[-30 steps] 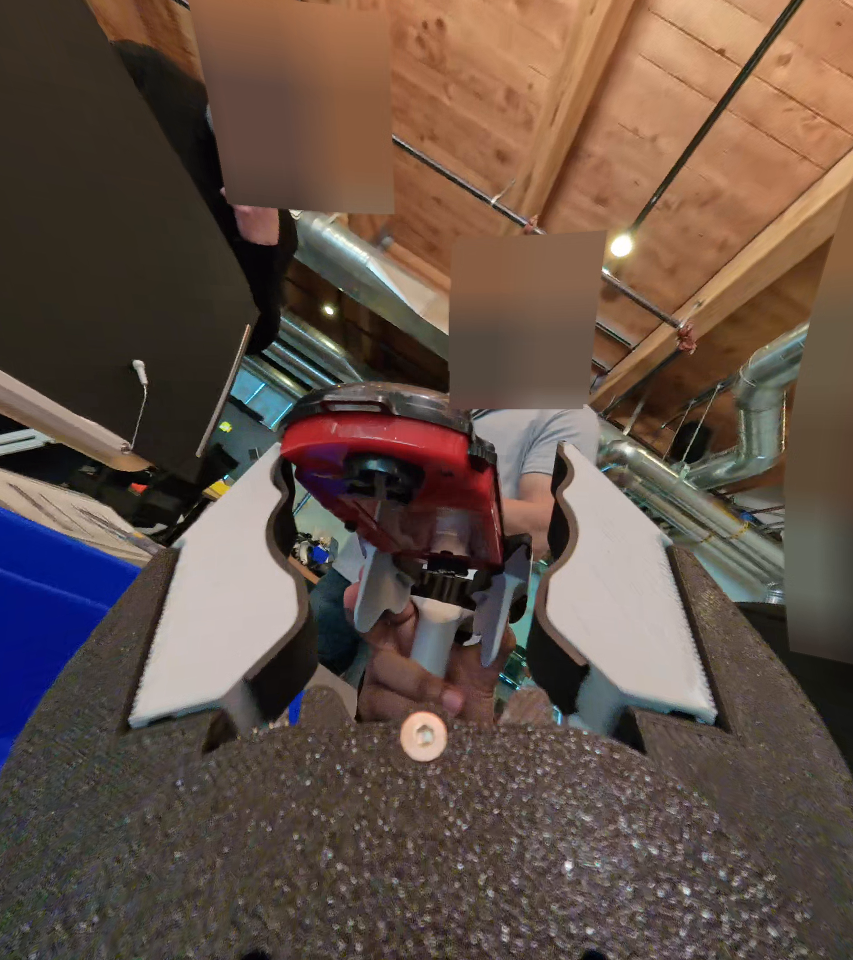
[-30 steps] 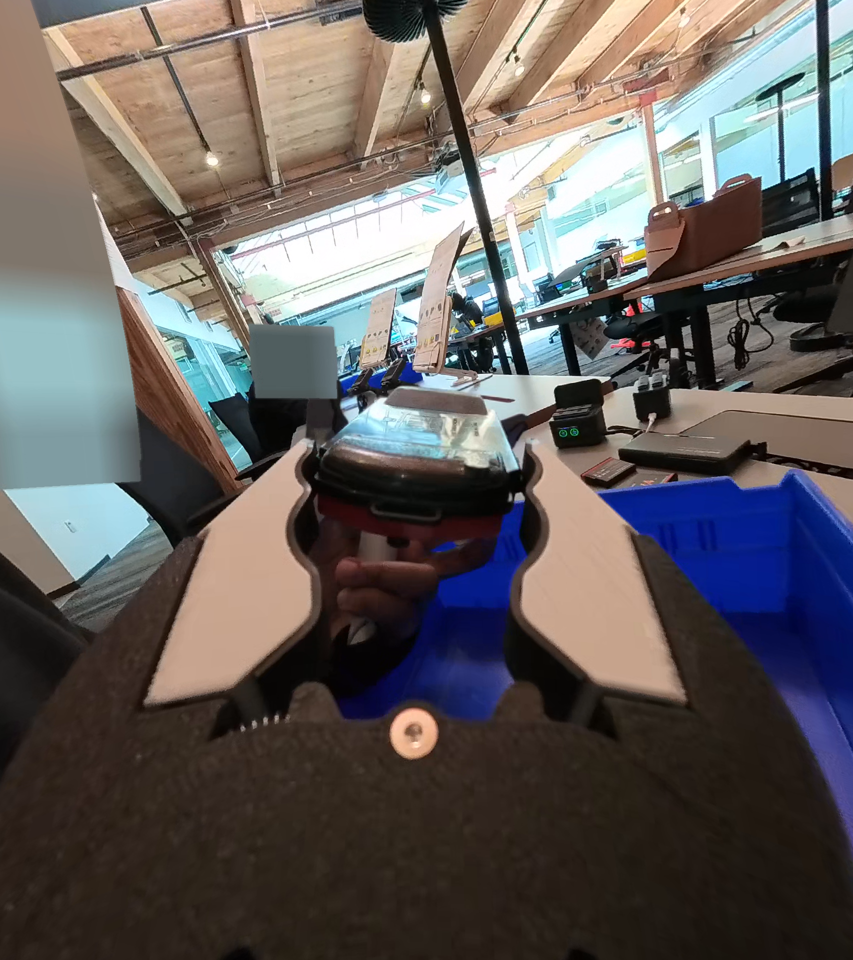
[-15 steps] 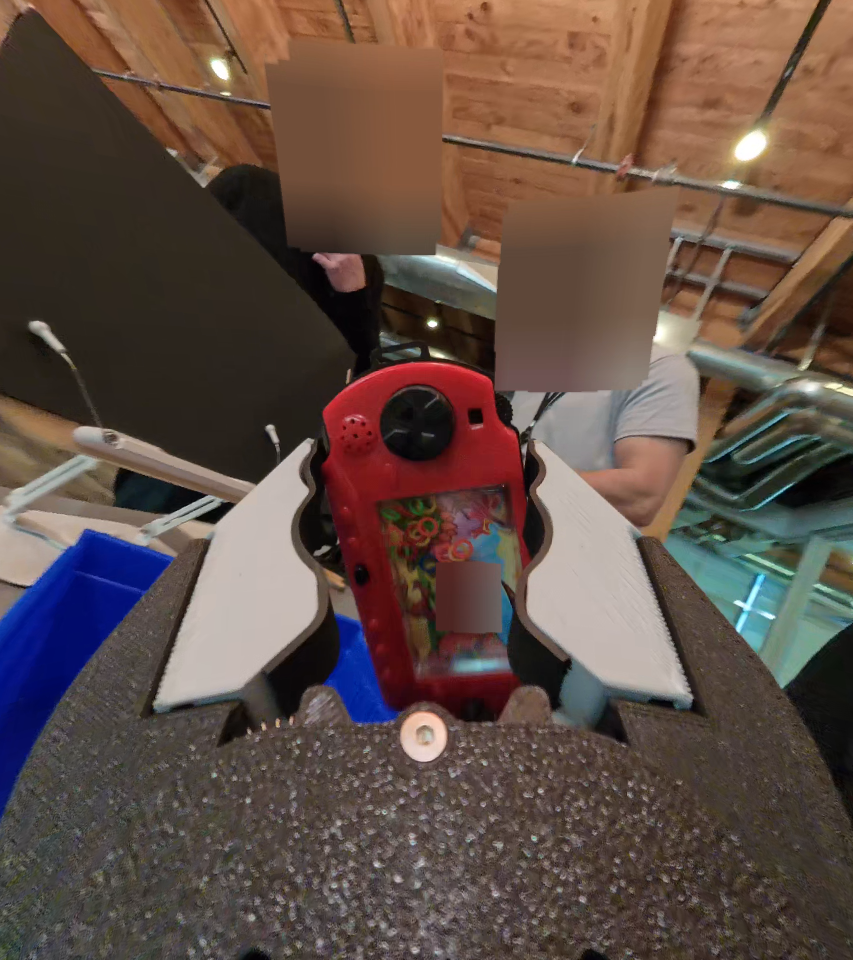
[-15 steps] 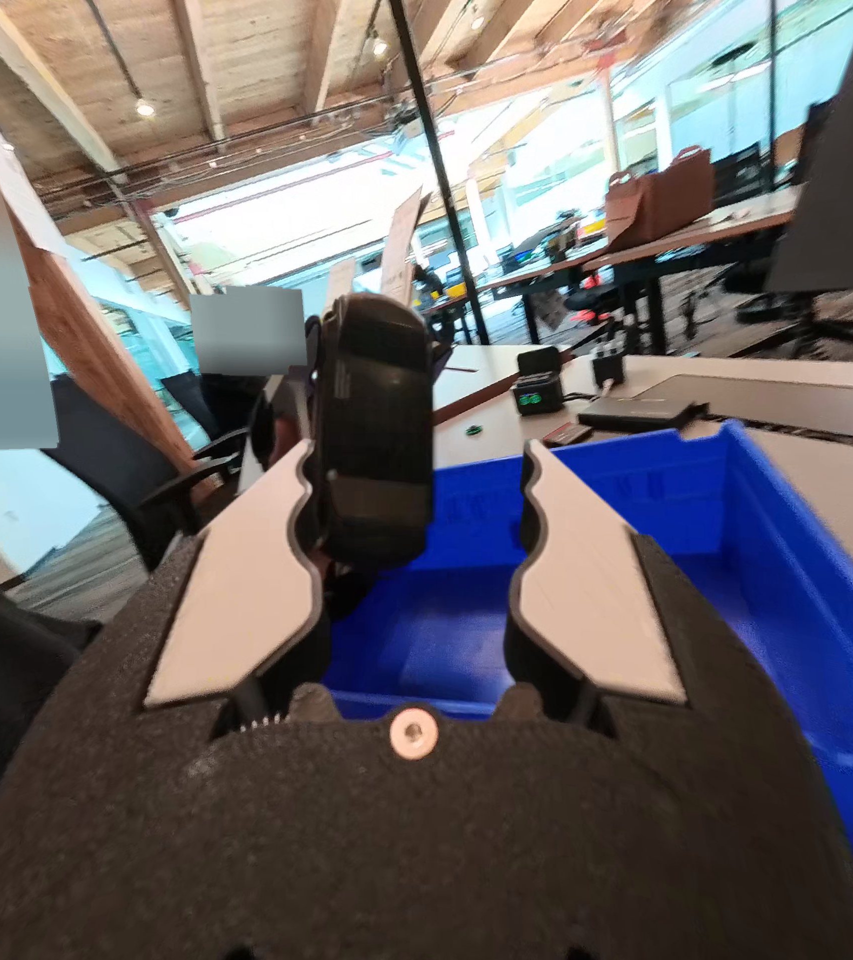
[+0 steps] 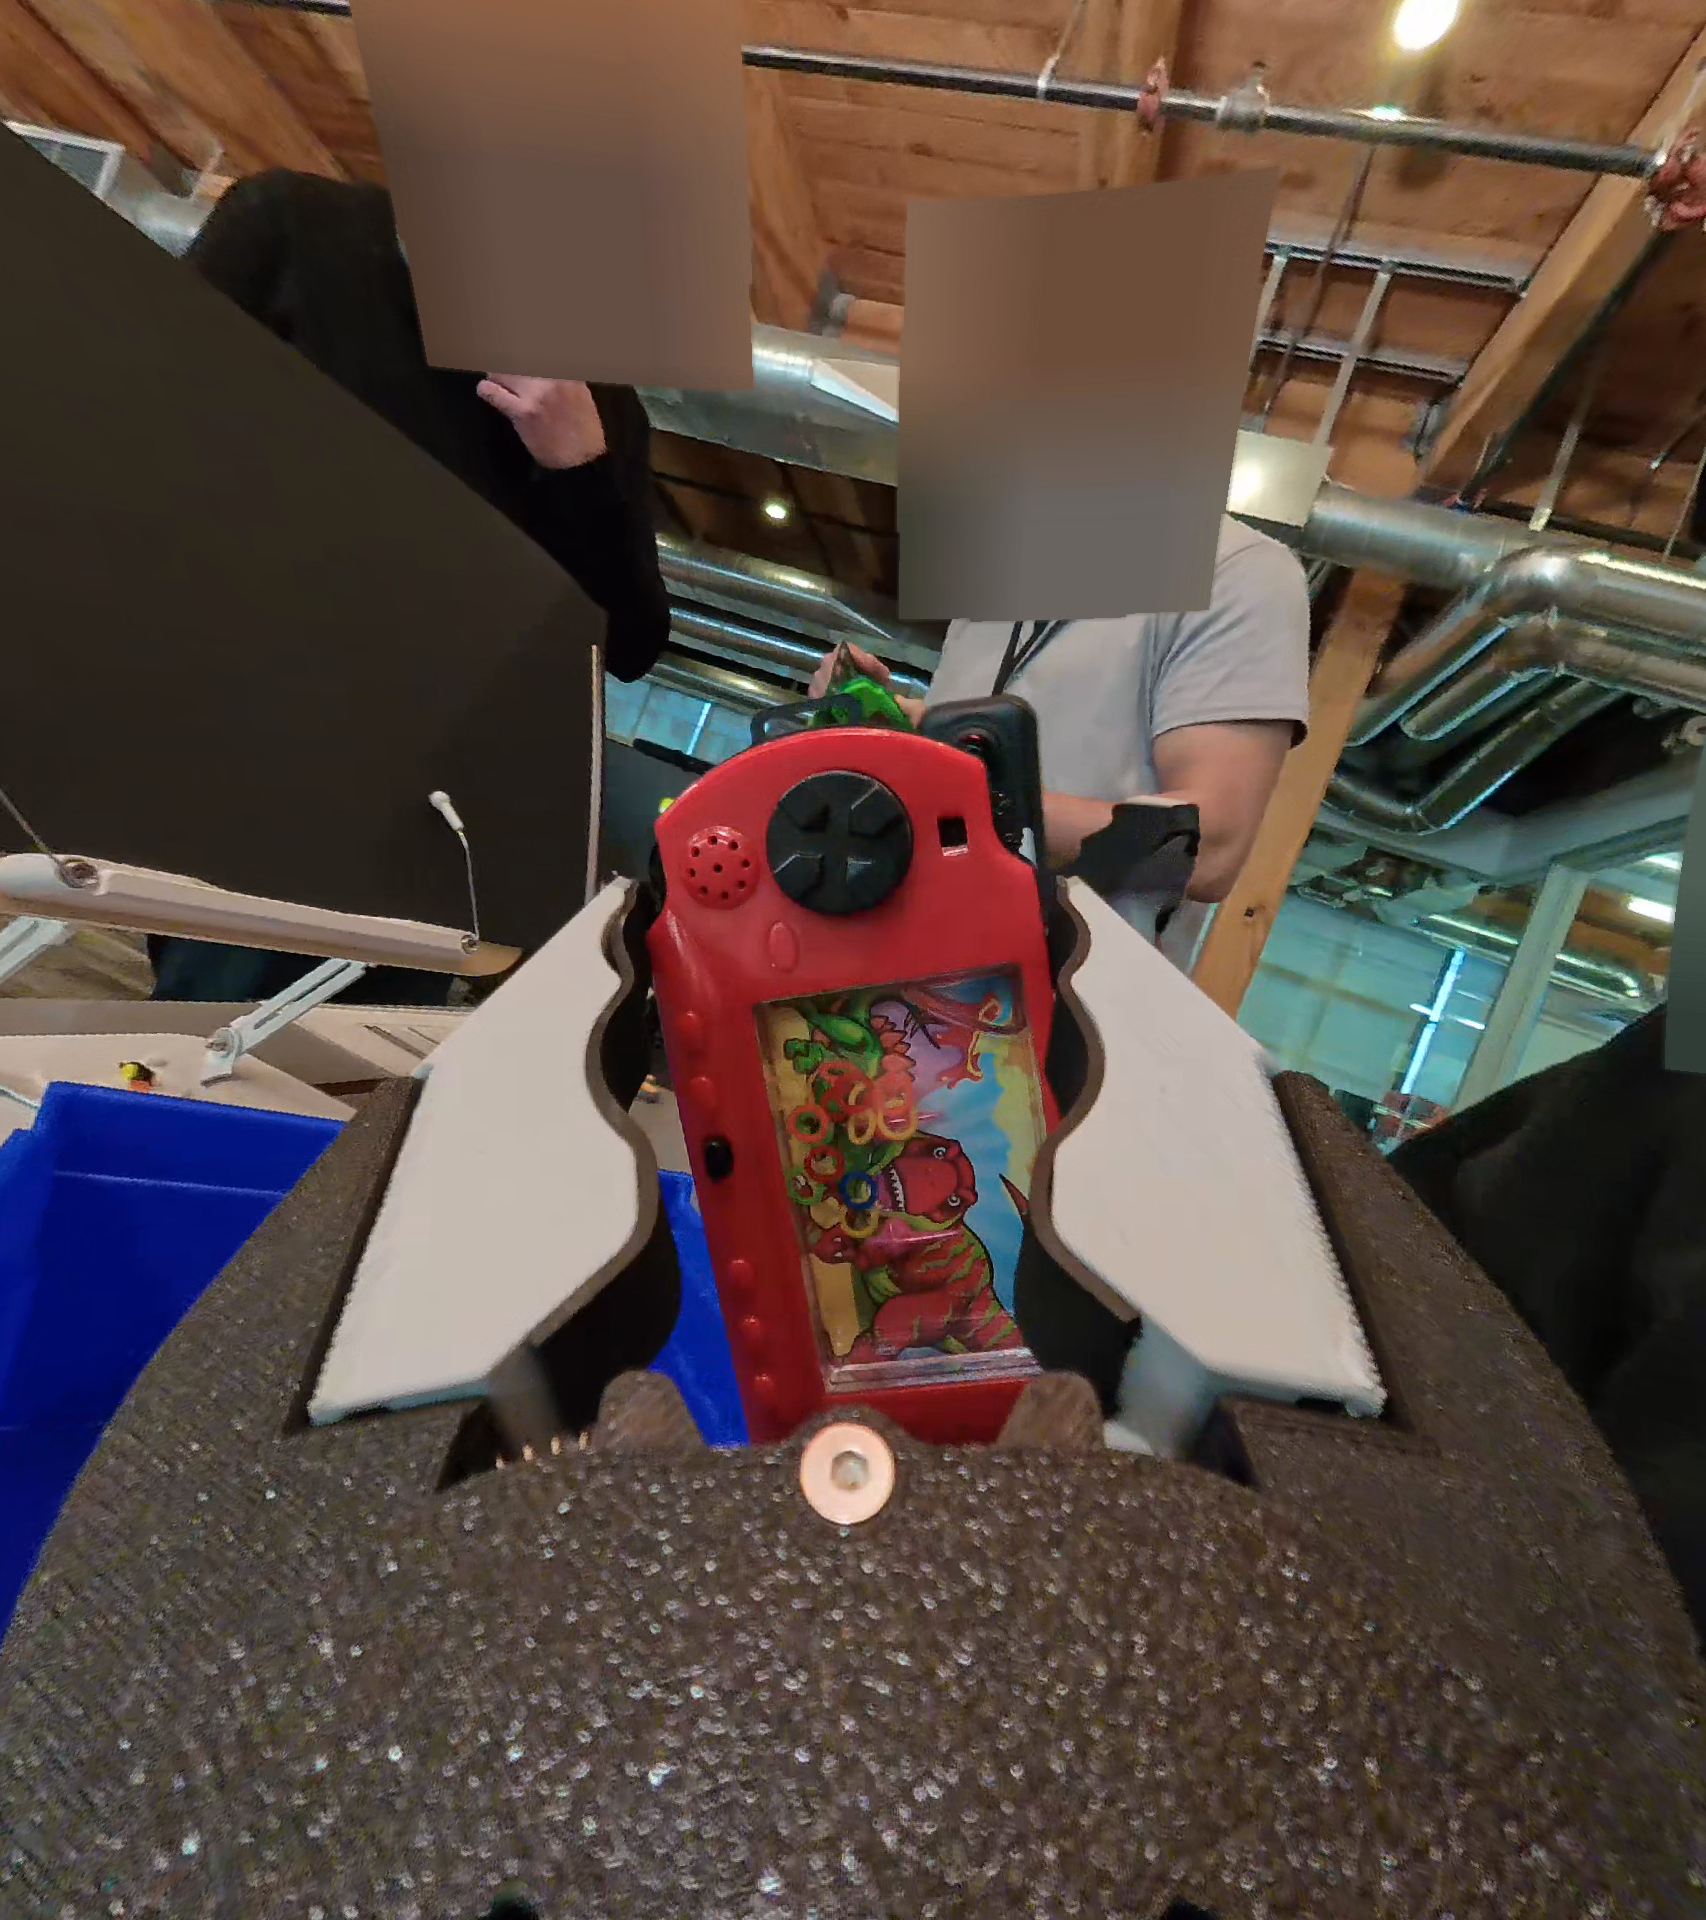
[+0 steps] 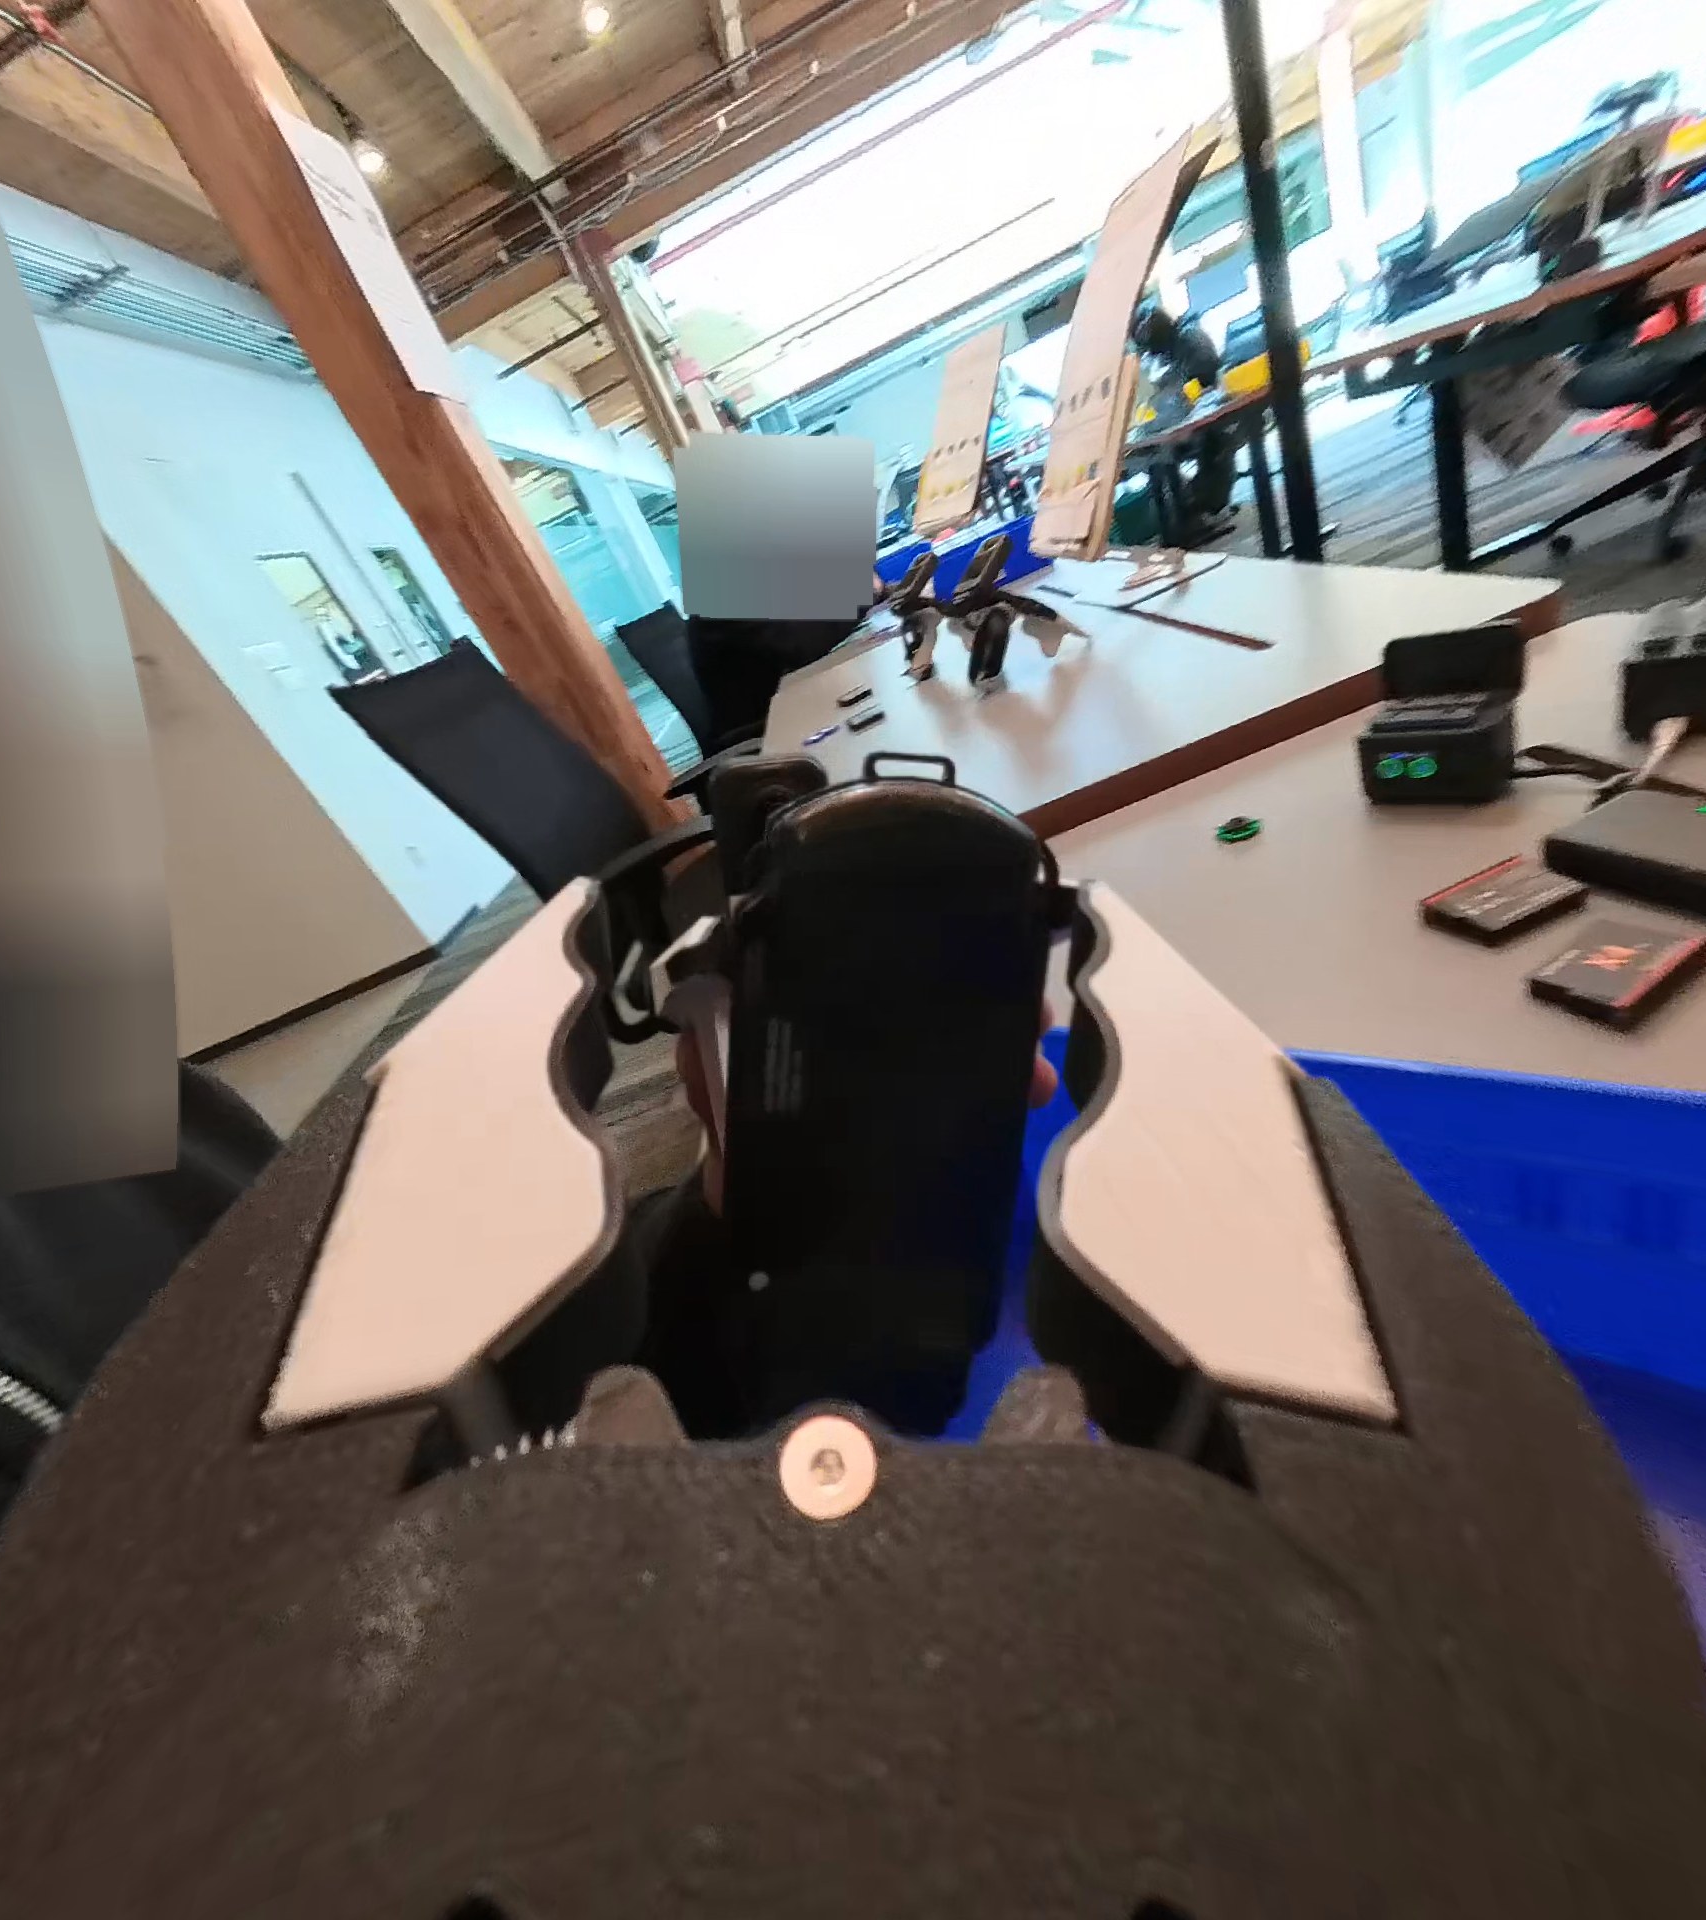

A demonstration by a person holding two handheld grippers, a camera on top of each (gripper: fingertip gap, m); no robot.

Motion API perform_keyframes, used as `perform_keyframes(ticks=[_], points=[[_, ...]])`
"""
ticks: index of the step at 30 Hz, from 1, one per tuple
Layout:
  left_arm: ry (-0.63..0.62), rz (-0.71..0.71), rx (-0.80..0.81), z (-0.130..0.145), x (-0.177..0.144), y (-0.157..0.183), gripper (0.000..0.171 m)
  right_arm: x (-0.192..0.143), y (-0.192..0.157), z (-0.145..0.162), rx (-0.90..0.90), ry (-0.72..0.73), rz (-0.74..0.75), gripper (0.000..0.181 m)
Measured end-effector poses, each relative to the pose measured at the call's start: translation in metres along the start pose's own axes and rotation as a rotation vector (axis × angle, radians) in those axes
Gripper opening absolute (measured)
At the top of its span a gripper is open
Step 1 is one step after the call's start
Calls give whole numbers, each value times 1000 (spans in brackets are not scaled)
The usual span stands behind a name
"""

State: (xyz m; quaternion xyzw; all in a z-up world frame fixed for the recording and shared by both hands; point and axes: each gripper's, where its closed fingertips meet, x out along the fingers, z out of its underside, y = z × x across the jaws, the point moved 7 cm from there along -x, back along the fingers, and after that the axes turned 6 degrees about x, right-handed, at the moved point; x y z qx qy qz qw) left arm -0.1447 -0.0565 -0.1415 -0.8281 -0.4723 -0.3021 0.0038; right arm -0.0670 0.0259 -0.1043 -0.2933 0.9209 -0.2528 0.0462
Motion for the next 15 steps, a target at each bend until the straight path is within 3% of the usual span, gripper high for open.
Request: perform_keyframes(ticks=[5,10,15], points=[[-1,48,-17,-2,-2,1,77,13,3,-4,28,9,-5,87],[-1,86,-18,-13,-1,3,77,12,1,-8,24,9,3,74],[-125,108,26,-21,8,1,77,10,-4,-13,-77,1,70,69]])
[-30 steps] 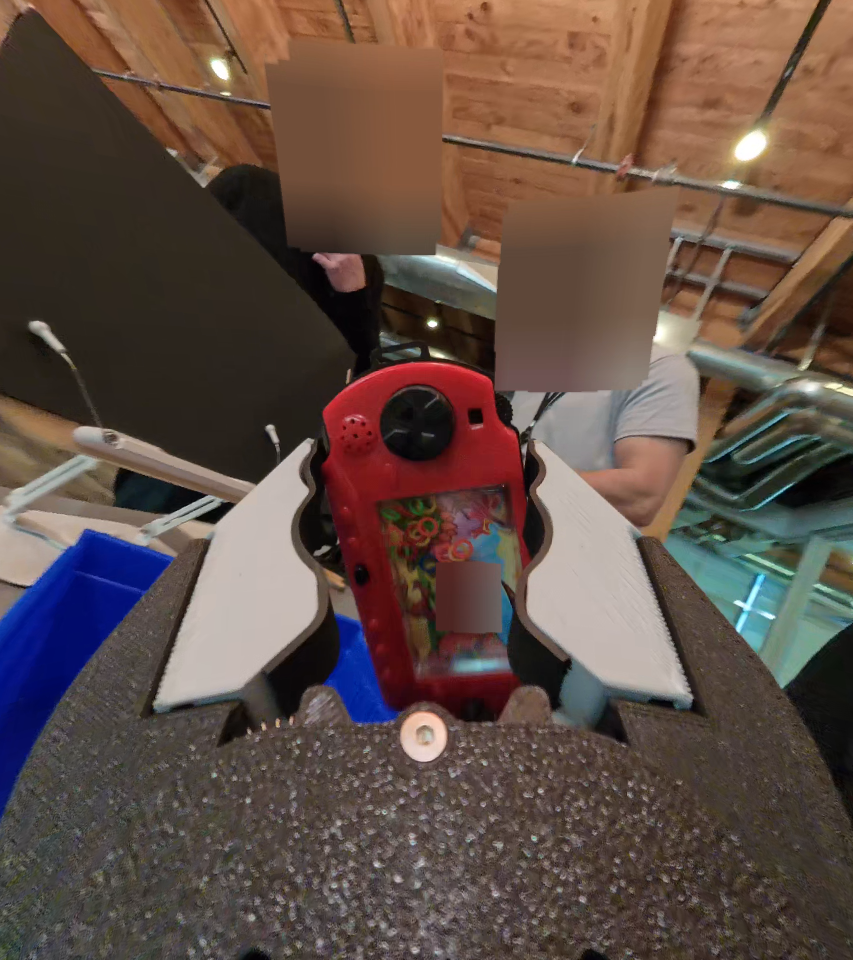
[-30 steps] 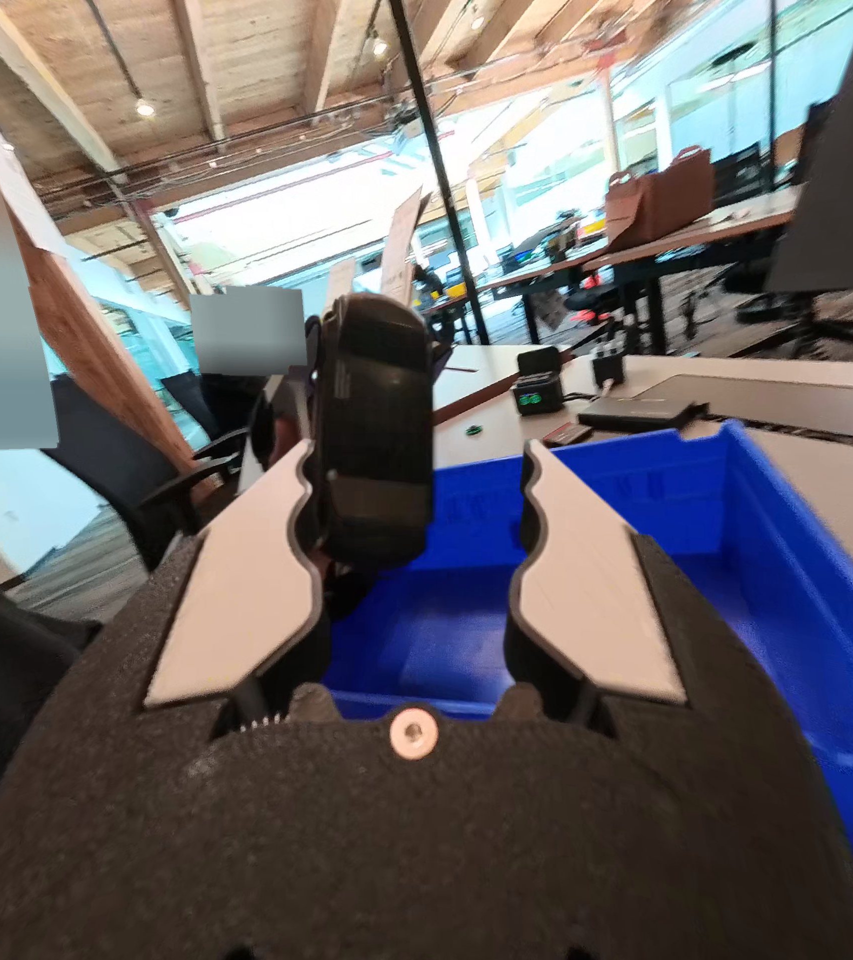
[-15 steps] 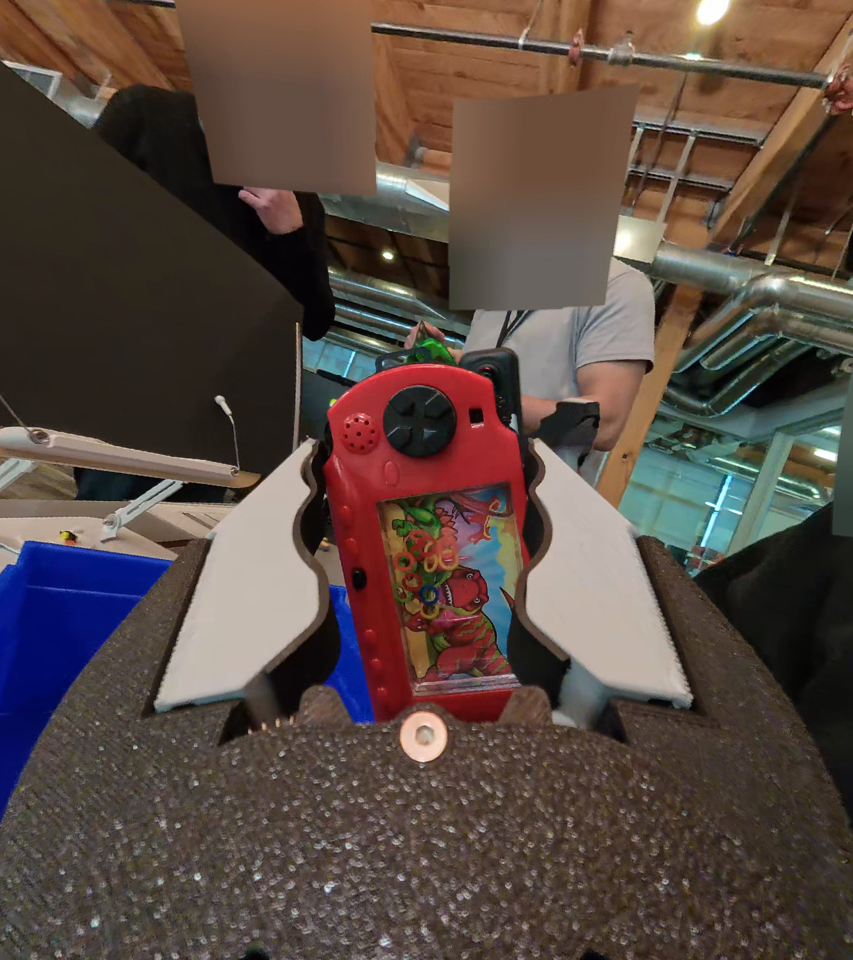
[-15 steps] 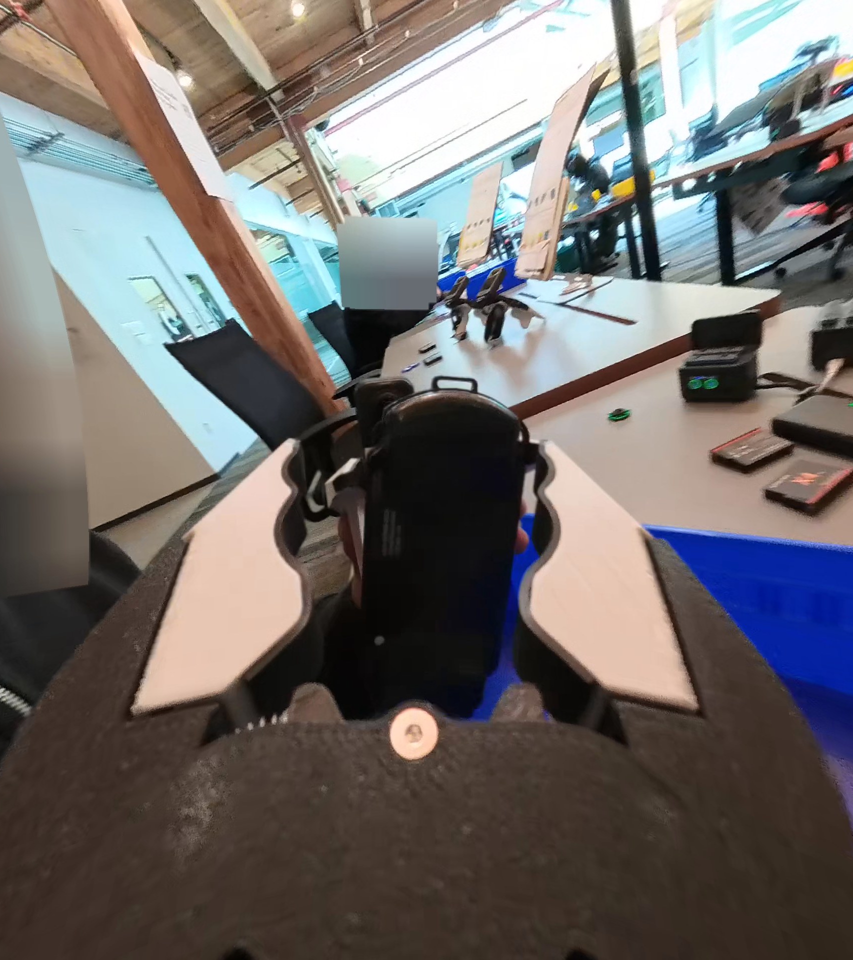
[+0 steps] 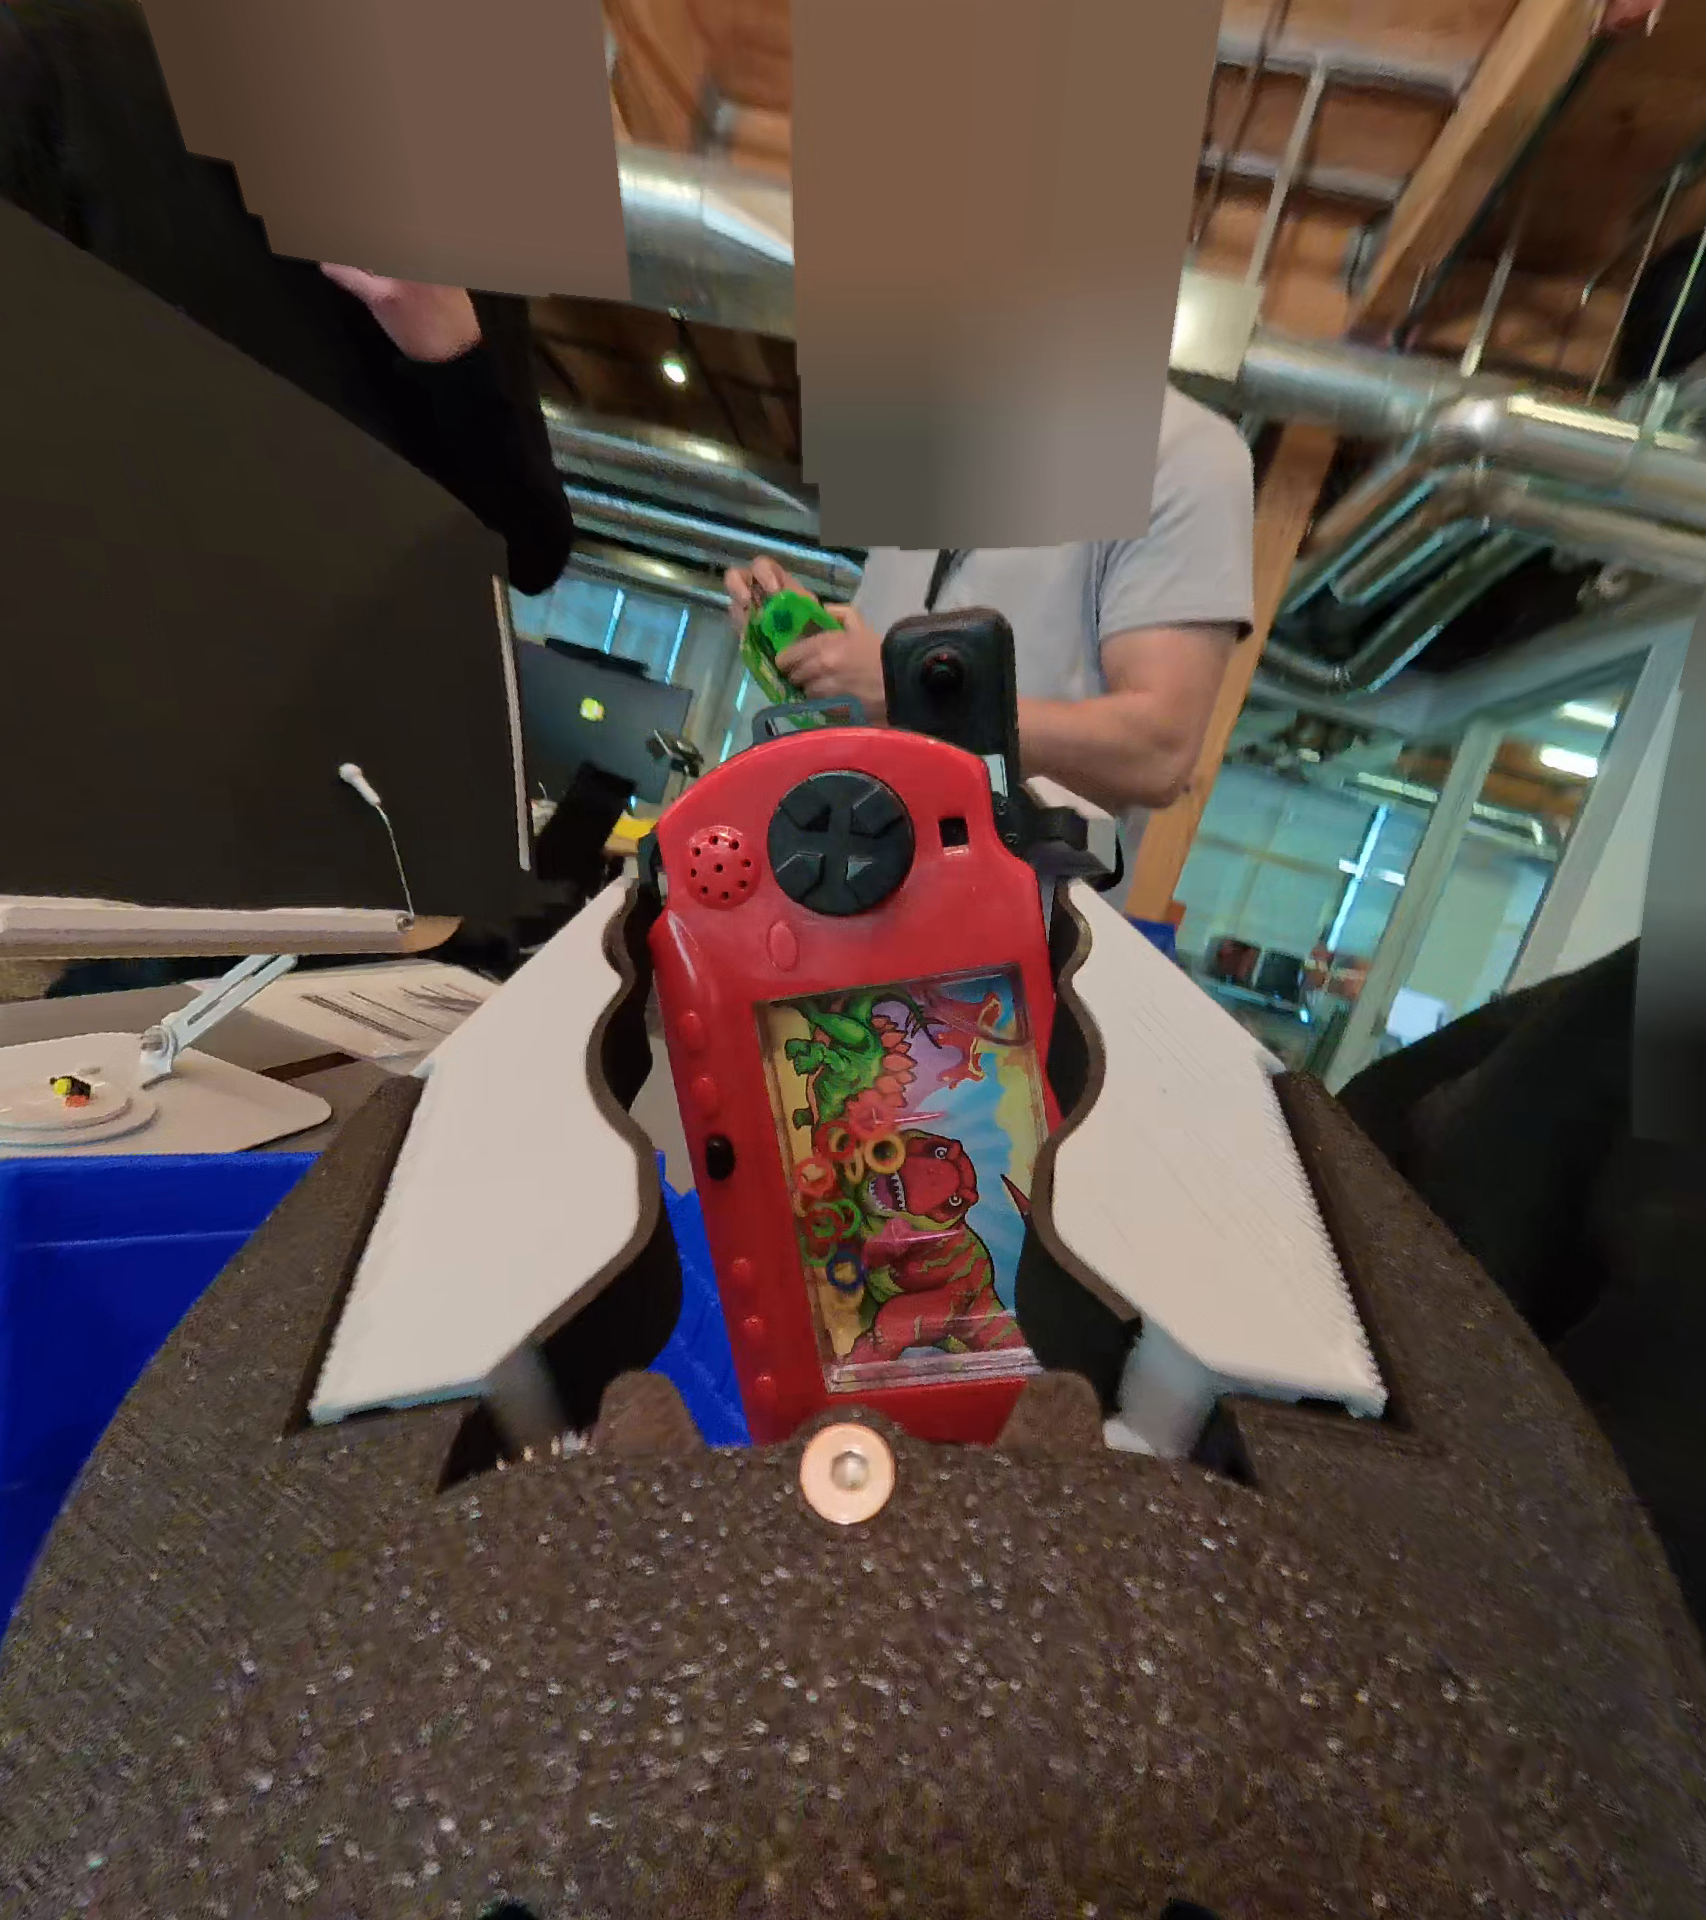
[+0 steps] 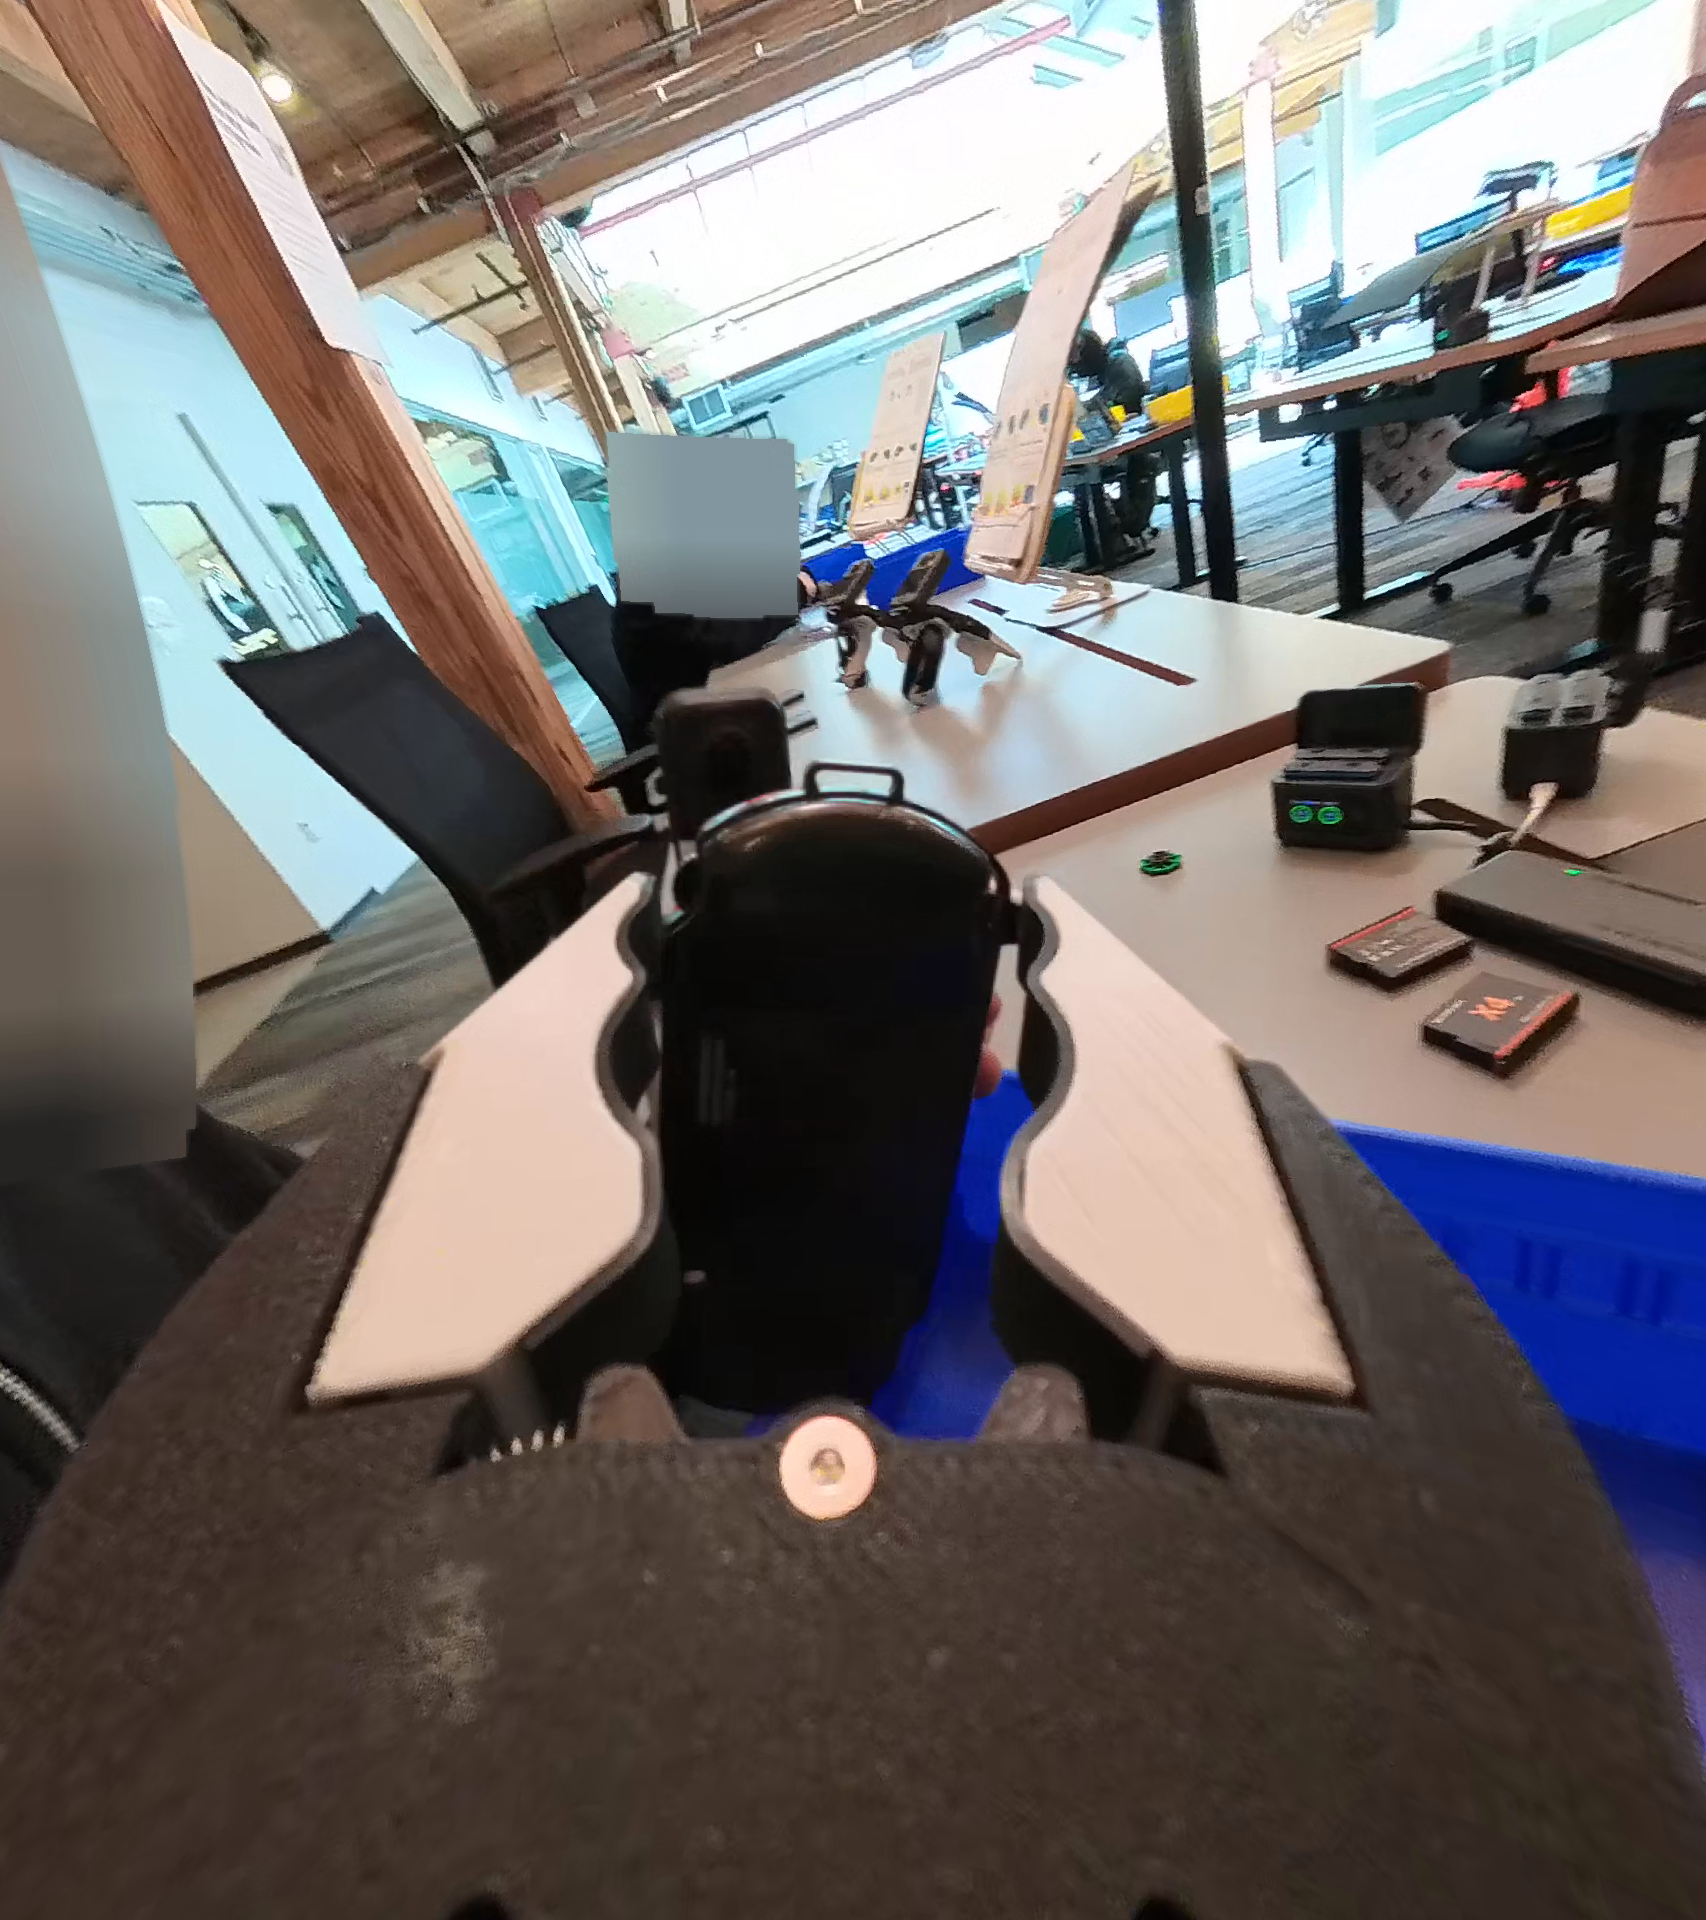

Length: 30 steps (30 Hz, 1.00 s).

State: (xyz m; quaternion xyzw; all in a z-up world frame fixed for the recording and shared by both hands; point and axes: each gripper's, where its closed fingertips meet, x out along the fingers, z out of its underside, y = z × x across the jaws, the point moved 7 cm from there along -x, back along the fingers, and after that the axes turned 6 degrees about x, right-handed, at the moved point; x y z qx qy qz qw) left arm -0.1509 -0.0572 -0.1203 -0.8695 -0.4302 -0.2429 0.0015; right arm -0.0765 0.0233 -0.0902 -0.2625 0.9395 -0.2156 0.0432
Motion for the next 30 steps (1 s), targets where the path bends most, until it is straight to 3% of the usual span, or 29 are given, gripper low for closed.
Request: perform_keyframes(ticks=[7,16,19,22,27,30], points=[[-148,98,61,-18,14,6,77,-8,-14,-10,-99,82,-8,61],[-8,180,-55,-21,9,19,76,-6,-39,-10,-115,86,82,59],[3,204,-70,-19,7,21,76,-7,-41,-8,-98,72,78,59],[23,318,-146,-19,1,22,75,-9,-41,-8,-9,64,-1,50],[57,334,-215,-15,1,17,76,-11,-29,-8,45,78,-9,36],[19,222,-142,-11,0,8,76,-13,-21,-5,-11,118,95,34]])
